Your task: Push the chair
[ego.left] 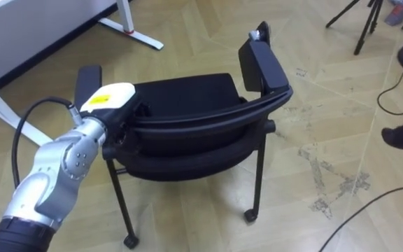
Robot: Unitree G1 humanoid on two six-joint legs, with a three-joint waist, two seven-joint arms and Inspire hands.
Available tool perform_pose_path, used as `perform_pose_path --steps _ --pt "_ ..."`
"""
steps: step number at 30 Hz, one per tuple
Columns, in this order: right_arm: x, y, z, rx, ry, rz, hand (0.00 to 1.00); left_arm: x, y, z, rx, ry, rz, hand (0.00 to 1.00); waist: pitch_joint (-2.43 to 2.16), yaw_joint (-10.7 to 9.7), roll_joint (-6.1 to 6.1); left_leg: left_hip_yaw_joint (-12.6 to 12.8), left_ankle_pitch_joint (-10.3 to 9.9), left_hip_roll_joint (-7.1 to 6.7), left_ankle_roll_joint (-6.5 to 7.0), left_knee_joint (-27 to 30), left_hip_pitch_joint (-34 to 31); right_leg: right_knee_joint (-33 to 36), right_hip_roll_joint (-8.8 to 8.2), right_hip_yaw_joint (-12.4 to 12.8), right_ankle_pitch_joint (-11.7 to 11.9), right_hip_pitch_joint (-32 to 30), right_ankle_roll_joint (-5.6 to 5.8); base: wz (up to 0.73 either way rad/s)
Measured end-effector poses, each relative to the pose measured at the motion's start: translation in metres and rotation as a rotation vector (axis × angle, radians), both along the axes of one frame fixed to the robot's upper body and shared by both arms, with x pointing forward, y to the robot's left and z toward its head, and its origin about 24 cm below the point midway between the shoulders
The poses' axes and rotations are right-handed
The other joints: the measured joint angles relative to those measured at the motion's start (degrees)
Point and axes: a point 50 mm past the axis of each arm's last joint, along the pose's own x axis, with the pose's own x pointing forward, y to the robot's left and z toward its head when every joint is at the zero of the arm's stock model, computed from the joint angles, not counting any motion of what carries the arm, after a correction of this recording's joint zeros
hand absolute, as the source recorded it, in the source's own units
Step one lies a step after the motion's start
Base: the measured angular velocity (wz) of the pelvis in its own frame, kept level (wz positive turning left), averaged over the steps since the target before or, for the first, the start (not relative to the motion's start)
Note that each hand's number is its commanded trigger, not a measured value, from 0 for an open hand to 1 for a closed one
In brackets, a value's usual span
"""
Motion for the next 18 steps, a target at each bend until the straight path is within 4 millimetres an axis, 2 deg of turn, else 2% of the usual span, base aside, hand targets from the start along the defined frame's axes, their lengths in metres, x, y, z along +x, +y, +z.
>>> perform_pose_path --steps 7,9,11,15,18 --pt "0.022 0.027 0.034 -0.067 -0.113 0.1 0.0 0.0 0.0 0.0 -0.011 0.009 -0.008 1.0 0.01 0.61 -0.02 0.6 0.0 0.0 -0.01 -0.56 0.58 -0.13 -0.05 0.42 0.01 0.09 -0.01 -0.03" --pt "0.023 0.046 0.049 -0.114 -0.159 0.18 0.0 0.0 -0.001 0.001 -0.012 0.008 -0.023 1.0 0.03 1.38 -0.06 0.79 0.0 0.01 -0.01 -0.81 0.78 -0.2 -0.09 0.48 0.03 0.13 -0.03 -0.02" --pt "0.024 0.06 0.055 -0.147 -0.171 0.233 0.0 -0.001 -0.002 0.001 -0.012 0.012 -0.032 1.0 0.06 1.92 -0.1 1.02 -0.06 0.01 -0.11 -0.87 1.06 -0.24 -0.13 0.68 0.04 0.27 -0.04 -0.05" --pt "0.031 0.084 0.055 -0.181 -0.113 0.341 0.0 0.0 -0.004 0.002 -0.014 0.001 -0.056 1.0 0.26 2.67 -0.17 1.01 -0.08 0.01 -0.14 -0.92 0.94 -0.29 -0.19 0.38 0.04 0.22 -0.04 0.01" --pt "0.032 0.092 0.05 -0.215 -0.04 0.398 0.0 -0.001 -0.005 0.003 -0.021 -0.007 -0.073 1.0 0.49 3.11 -0.16 0.83 -0.12 -0.02 -0.18 -0.93 0.82 -0.3 -0.18 0.32 0.04 0.24 -0.04 0.04"
